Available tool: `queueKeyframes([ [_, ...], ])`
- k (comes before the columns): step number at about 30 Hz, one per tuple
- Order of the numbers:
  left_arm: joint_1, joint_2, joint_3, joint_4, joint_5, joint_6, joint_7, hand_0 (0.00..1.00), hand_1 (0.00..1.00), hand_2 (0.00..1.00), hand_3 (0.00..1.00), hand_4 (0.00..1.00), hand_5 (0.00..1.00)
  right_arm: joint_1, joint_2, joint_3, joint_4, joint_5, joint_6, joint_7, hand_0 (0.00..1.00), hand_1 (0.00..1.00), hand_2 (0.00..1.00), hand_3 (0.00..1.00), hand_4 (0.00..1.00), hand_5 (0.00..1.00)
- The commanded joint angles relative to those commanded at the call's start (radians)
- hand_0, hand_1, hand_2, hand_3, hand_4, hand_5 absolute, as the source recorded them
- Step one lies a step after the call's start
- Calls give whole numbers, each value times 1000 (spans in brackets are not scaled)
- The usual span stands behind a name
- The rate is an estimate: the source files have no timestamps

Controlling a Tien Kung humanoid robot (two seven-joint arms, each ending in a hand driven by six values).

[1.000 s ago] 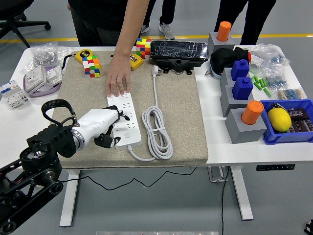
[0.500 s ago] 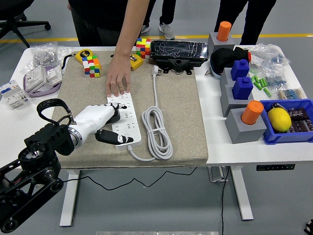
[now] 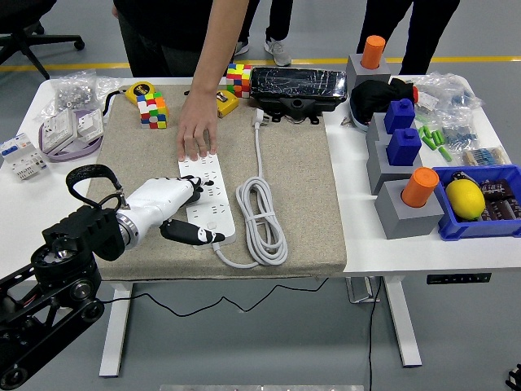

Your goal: Pick up the plug,place it near the board,insert it into the board,press the button

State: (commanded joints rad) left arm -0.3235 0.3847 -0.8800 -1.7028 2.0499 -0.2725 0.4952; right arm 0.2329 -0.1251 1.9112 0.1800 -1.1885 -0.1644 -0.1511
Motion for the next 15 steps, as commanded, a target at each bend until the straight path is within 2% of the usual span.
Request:
queueKeyframes([
  [3, 0, 0, -1, -5, 10, -1, -6, 350, 333, 434, 948, 956, 361, 0, 0, -1, 0, 2, 1, 0, 781, 720, 718, 752, 998, 918],
  [4, -1, 1, -3, -8, 14, 0, -10, 217, 112, 221, 955, 593, 51, 0, 0, -1, 0, 1, 1, 0, 782, 720, 718, 752, 998, 918],
  [9, -1, 2, -5, -16, 14, 1, -15, 217, 112, 221, 955, 593, 51, 0, 0, -1, 0, 2, 0, 2, 782, 720, 718, 752, 998, 918],
  [10, -2, 2, -4, -16, 13, -1, -14, 173, 43, 156, 940, 653, 2, 0, 0, -1, 0, 1, 0, 2, 782, 720, 718, 751, 998, 918],
  [15, -2, -2, 2, 2, -3, -15, -16, 173, 43, 156, 940, 653, 2, -1, 0, -1, 0, 1, 1, 1, 782, 720, 718, 751, 998, 918],
])
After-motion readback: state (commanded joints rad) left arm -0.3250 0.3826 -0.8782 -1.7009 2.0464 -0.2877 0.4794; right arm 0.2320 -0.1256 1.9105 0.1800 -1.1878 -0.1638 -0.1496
